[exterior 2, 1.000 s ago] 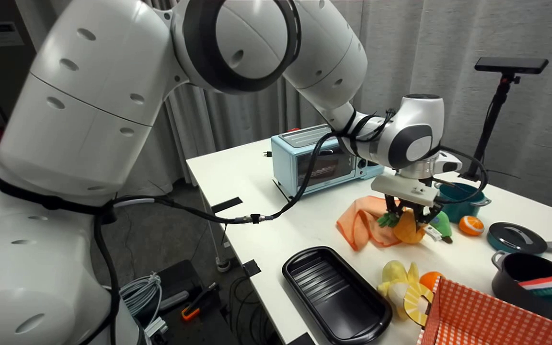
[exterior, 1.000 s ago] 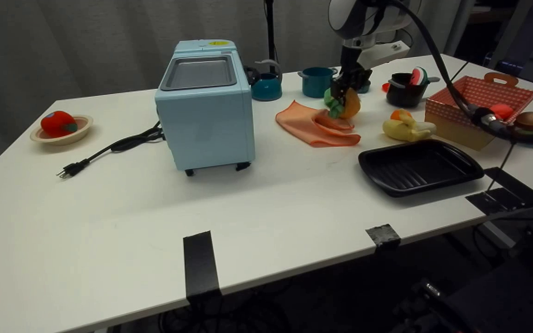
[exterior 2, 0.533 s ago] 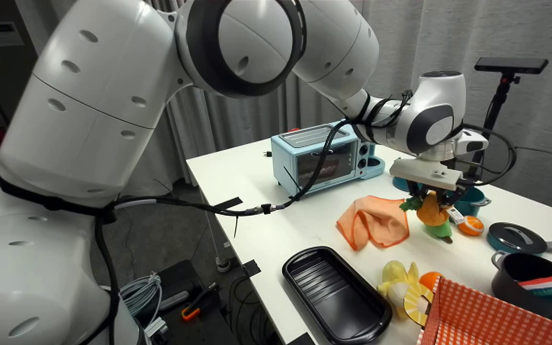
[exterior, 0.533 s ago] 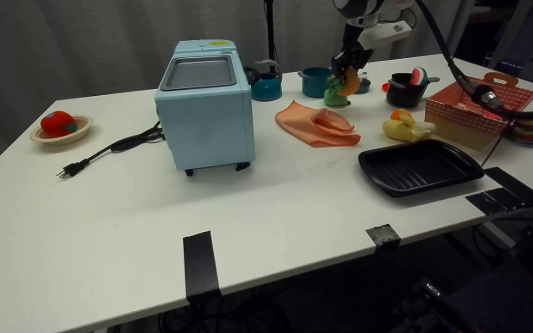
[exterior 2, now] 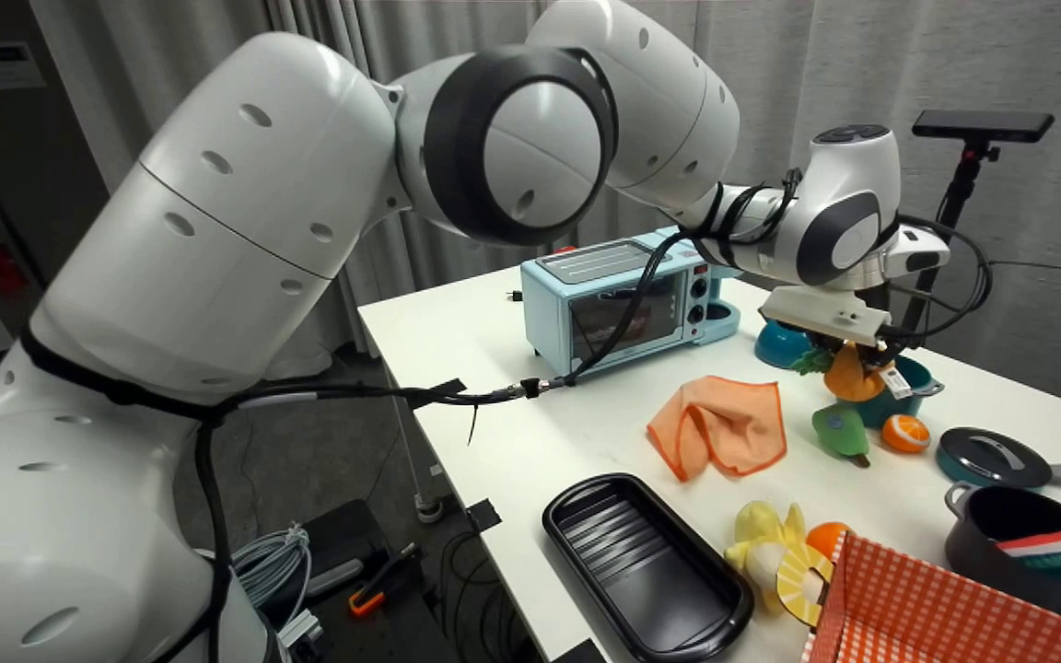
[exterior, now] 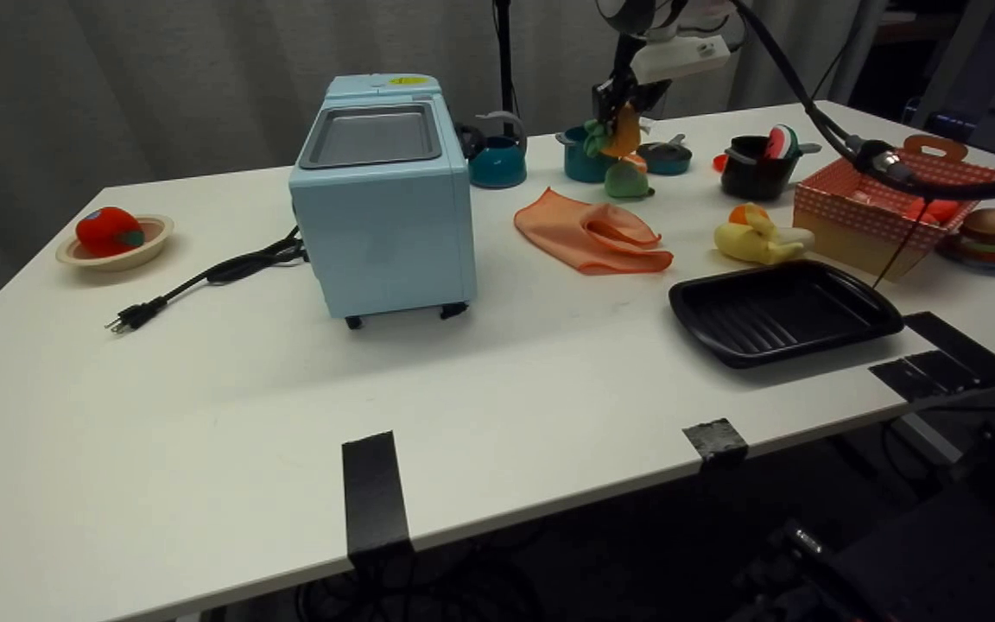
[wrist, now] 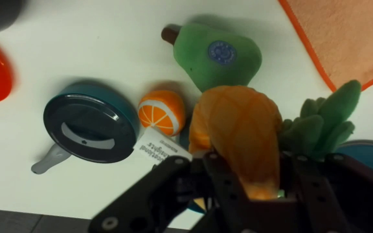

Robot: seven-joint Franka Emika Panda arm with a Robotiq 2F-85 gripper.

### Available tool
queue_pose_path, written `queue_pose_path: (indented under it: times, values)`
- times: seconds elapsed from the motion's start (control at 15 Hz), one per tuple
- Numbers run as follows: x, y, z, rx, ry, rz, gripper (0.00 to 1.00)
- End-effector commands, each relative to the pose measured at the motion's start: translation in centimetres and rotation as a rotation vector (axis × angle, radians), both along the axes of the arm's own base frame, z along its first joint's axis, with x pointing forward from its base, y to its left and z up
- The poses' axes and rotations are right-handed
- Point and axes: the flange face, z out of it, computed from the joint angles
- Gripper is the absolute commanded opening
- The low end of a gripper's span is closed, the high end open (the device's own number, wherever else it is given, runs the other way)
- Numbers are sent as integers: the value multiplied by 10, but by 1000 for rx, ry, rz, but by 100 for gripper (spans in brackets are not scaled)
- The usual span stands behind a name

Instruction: Put the pineapple plush toy on top of the blue pot, put the banana plush toy in the basket

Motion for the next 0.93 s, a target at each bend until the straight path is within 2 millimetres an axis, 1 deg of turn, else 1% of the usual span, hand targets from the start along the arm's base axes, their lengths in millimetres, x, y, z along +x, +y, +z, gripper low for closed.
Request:
queue_pose_path:
  times: [0.0, 0.27, 0.4, 0.8, 0.87]
  values:
    - [30, -3, 7, 4, -72, -44, 6]
    - [45, -10, 22, 3, -130, -69, 6]
    - [50, -13, 22, -3, -155, -81, 6]
    - [57, -17, -8, 9, -146, -127, 6]
    - [59, -22, -7, 12, -148, -131, 45]
